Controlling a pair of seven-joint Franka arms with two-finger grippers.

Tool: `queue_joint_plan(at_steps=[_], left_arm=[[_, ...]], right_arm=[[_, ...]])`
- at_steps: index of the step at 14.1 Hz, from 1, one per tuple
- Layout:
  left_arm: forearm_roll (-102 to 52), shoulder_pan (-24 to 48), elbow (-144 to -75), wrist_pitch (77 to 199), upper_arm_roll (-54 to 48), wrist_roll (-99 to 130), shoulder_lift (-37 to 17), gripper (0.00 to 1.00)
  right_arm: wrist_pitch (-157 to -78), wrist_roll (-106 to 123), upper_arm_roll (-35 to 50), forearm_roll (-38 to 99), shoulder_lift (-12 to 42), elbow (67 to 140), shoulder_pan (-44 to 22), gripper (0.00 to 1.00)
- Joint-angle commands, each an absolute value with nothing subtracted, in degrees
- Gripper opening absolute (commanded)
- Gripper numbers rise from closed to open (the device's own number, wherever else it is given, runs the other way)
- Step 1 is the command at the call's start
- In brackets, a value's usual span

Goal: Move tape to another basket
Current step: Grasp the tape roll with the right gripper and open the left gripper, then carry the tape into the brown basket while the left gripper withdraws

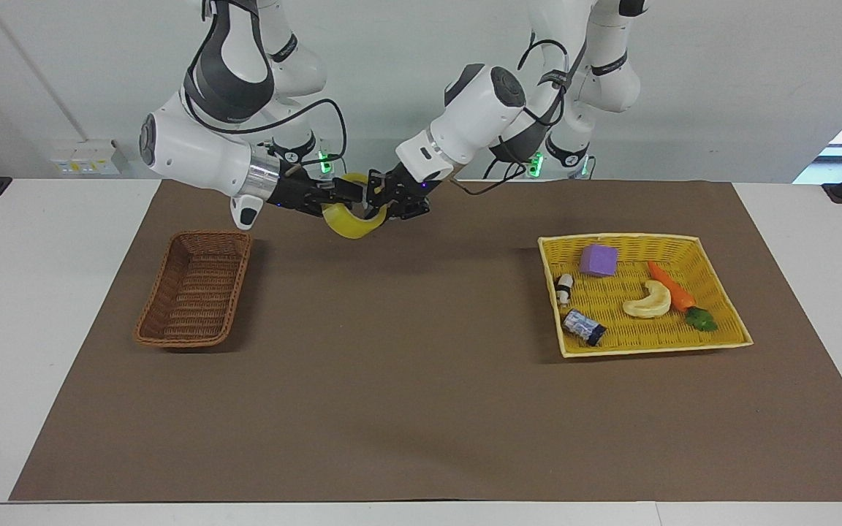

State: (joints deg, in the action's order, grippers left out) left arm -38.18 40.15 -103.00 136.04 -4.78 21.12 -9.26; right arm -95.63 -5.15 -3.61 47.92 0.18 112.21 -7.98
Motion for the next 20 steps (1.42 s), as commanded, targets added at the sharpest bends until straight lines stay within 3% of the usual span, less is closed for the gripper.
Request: queue_joint_plan(at_steps=[1, 6, 11, 16, 20], left_arm=[[-39.20, 39.03, -104.24, 135.97, -4.31, 23.82, -5.19, 1.00], [-39.11, 31.32, -104.15, 130.98, -3.69, 23.47, -4.57, 1.00], [-30.96, 20.67, -103.27, 121.04, -3.60, 21.88, -5.10, 1.00], [-18.68, 13.02, -103.01, 117.51, -3.52, 20.49, -5.19, 1.00], [-12.93, 3.72, -102.05, 113.31, -3.43, 4.37, -4.48, 1.00]], right_arm=[[-95.45, -6.33, -3.52, 47.81, -0.09, 112.06, -7.73, 0.00], [-95.89, -4.85, -3.52, 44.14, -0.09, 112.06, -8.00, 0.00], [-103.27, 4.29, -3.60, 30.43, 0.70, 112.50, -6.60, 0.00], [-104.41, 15.97, -3.60, 21.02, 1.93, 112.68, 4.72, 0.00], [-108.88, 24.59, -3.60, 20.83, 7.98, 112.68, 12.11, 0.00]])
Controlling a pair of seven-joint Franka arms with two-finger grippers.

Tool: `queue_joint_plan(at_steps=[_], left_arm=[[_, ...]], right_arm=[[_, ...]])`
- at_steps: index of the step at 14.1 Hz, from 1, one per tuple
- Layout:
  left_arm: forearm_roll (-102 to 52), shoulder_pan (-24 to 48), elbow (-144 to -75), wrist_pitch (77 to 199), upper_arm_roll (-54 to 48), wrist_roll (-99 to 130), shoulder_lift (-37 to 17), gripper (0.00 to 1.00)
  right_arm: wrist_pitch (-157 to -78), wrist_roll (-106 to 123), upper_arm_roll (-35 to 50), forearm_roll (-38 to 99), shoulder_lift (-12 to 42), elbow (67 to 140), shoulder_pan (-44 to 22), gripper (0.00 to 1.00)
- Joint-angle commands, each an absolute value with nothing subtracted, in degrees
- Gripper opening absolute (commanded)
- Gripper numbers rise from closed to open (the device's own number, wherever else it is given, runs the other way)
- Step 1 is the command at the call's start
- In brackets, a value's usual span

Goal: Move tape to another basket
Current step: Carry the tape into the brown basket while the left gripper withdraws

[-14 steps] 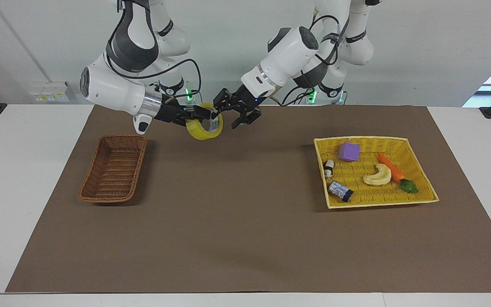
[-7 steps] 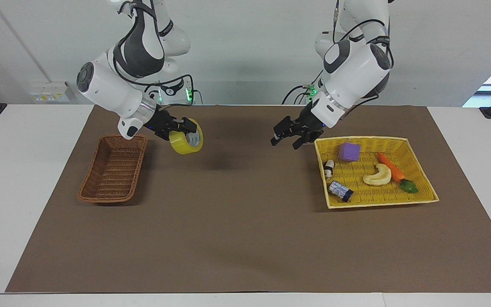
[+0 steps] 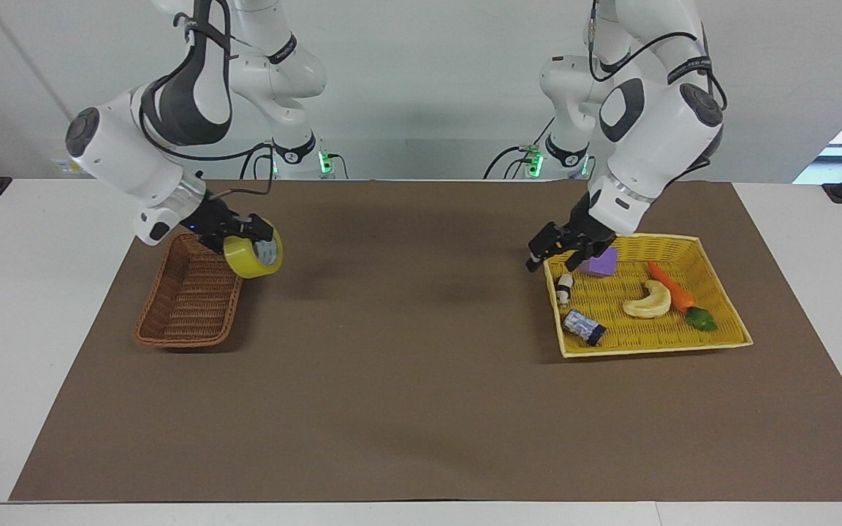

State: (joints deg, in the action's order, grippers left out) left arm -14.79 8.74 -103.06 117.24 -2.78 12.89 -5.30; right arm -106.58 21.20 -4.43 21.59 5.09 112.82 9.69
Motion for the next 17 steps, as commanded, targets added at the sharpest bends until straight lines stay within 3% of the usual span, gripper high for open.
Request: queue_joint_plan(at_steps=[1, 7, 12, 13, 14, 15, 17], left_arm=[[-11.79, 1.69, -100.39, 110.59, -3.43, -0.22, -4.57, 1.00], [2.20, 0.44, -88.79, 93.19, -3.52, -4.04, -4.66, 1.00], [1.41, 0.00, -86.22, 86.39, -3.60, -3.87, -2.65, 1.00], [1.41, -0.17, -86.48, 86.57, -3.52, -3.61, -2.55, 1.00], [1.32, -0.18, -86.48, 86.75, -3.43, -3.60, -2.55, 1.00], [1.32, -0.35, -86.48, 86.75, -3.34, -3.60, -2.55, 1.00], [1.32, -0.18, -86.48, 86.84, -3.34, -3.60, -2.55, 1.00]], right_arm=[[-108.98, 26.09, -3.52, 20.83, 8.96, 112.68, 13.26, 0.00], [-109.07, 28.38, -3.52, 21.00, 9.76, 113.90, 15.20, 0.00], [-109.25, 30.31, -3.52, 21.01, 11.50, 114.08, 15.64, 0.00], [-109.25, 30.76, -3.52, 21.01, 11.77, 114.08, 15.82, 0.29], [-109.25, 30.59, -3.60, 21.01, 11.86, 114.00, 15.82, 0.78], [-109.16, 30.41, -3.60, 21.01, 11.95, 113.73, 15.91, 1.00], [-108.81, 30.50, -3.60, 21.01, 12.22, 113.29, 16.08, 1.00]])
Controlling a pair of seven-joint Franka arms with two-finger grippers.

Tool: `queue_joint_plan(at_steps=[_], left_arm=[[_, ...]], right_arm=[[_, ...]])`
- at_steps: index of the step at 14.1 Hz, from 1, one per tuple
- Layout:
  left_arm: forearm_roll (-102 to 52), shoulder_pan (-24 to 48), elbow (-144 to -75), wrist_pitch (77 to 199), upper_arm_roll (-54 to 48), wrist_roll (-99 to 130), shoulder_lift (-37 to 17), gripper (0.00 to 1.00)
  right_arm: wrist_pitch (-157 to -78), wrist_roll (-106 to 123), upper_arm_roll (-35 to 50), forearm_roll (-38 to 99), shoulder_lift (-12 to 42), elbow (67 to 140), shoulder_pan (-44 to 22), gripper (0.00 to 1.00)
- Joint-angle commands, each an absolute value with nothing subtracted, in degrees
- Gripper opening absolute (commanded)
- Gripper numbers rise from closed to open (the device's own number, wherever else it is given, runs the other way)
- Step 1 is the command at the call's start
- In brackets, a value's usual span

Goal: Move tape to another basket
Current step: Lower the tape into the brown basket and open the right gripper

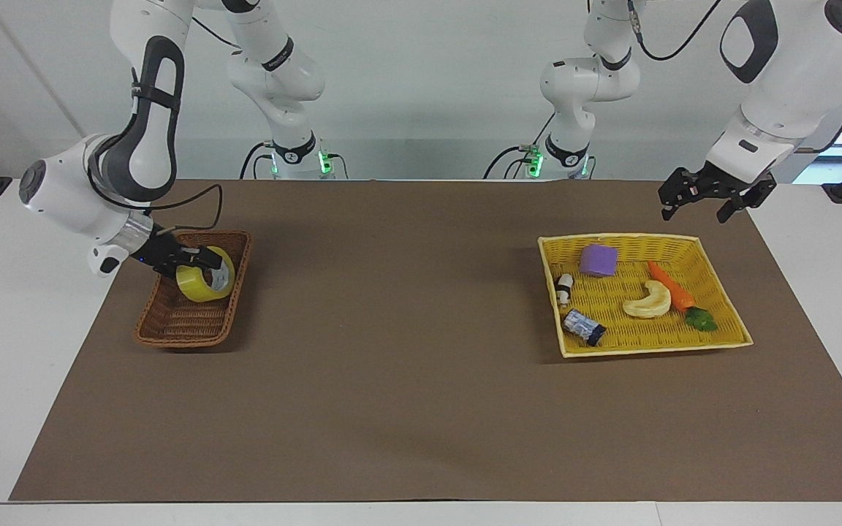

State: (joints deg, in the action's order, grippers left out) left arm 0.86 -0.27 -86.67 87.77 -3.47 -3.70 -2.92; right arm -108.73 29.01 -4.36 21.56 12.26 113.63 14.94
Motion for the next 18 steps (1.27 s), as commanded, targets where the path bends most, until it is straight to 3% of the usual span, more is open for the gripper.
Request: queue_joint_plan(at_steps=[1, 9, 13, 18], left_arm=[[1.32, -0.18, -86.48, 86.75, -3.43, -3.52, -2.55, 1.00], [1.32, -0.18, -86.48, 86.75, -3.34, -3.52, -2.55, 1.00], [1.32, -0.26, -86.48, 86.75, -3.34, -3.52, -2.55, 1.00], [1.32, -0.26, -86.48, 86.75, -3.34, -3.52, -2.55, 1.00]], right_arm=[[-108.29, 30.50, -3.60, 21.01, 12.22, 113.12, 16.17, 1.00], [-101.87, 30.59, -3.96, 21.01, 11.87, 106.62, 17.75, 1.00], [-101.25, 30.41, -3.87, 20.57, 9.24, 104.33, 16.70, 1.00], [-101.43, 15.88, -3.52, 10.12, 2.47, 103.71, 7.23, 1.00]])
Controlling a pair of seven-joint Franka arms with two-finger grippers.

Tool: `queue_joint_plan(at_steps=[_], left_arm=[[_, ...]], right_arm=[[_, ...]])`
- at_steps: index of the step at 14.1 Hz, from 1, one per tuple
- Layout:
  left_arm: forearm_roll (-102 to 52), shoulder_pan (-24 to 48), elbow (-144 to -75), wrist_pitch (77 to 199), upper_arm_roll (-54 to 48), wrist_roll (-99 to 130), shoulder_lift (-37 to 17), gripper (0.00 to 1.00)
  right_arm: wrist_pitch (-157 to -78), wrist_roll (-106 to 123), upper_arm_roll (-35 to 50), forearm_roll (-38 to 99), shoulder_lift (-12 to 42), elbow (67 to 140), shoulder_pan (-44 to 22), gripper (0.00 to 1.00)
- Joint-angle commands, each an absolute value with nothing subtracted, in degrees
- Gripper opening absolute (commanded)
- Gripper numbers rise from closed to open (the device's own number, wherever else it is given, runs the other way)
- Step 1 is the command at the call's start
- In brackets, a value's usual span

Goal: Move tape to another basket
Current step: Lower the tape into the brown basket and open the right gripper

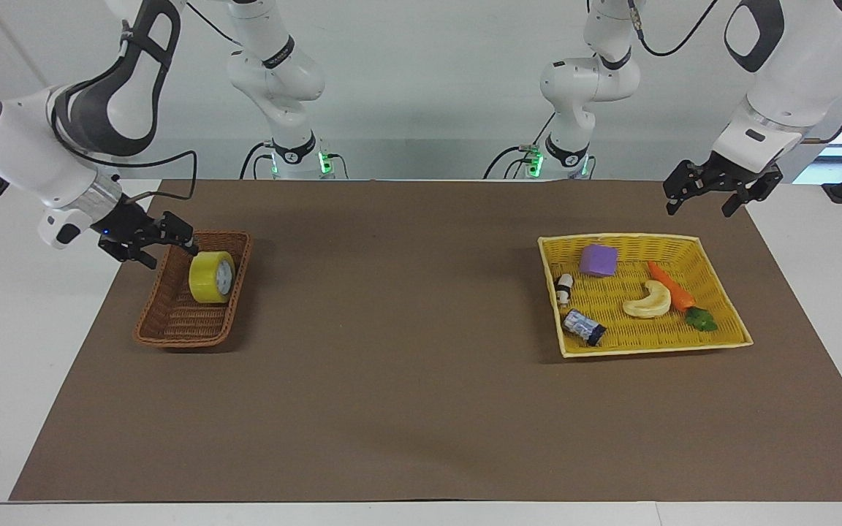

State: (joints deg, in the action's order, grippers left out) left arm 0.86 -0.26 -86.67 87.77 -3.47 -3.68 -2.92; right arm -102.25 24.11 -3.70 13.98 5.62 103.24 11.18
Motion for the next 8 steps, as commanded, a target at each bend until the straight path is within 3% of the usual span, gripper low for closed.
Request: queue_joint_plan(at_steps=[1, 5, 8], left_arm=[[1.32, -0.26, -86.48, 86.75, -3.34, -3.52, -2.55, 1.00], [1.32, -0.18, -86.48, 86.75, -3.34, -3.52, -2.55, 1.00], [1.32, -0.26, -86.48, 86.75, -3.34, -3.52, -2.55, 1.00]], right_arm=[[-101.34, 10.86, -3.52, 8.89, 1.68, 103.80, 4.77, 1.00], [-101.16, -6.90, -3.52, 4.32, -0.17, 103.89, -3.06, 1.00], [-99.07, -12.38, -3.69, 1.50, -2.71, 101.96, -4.57, 1.00]])
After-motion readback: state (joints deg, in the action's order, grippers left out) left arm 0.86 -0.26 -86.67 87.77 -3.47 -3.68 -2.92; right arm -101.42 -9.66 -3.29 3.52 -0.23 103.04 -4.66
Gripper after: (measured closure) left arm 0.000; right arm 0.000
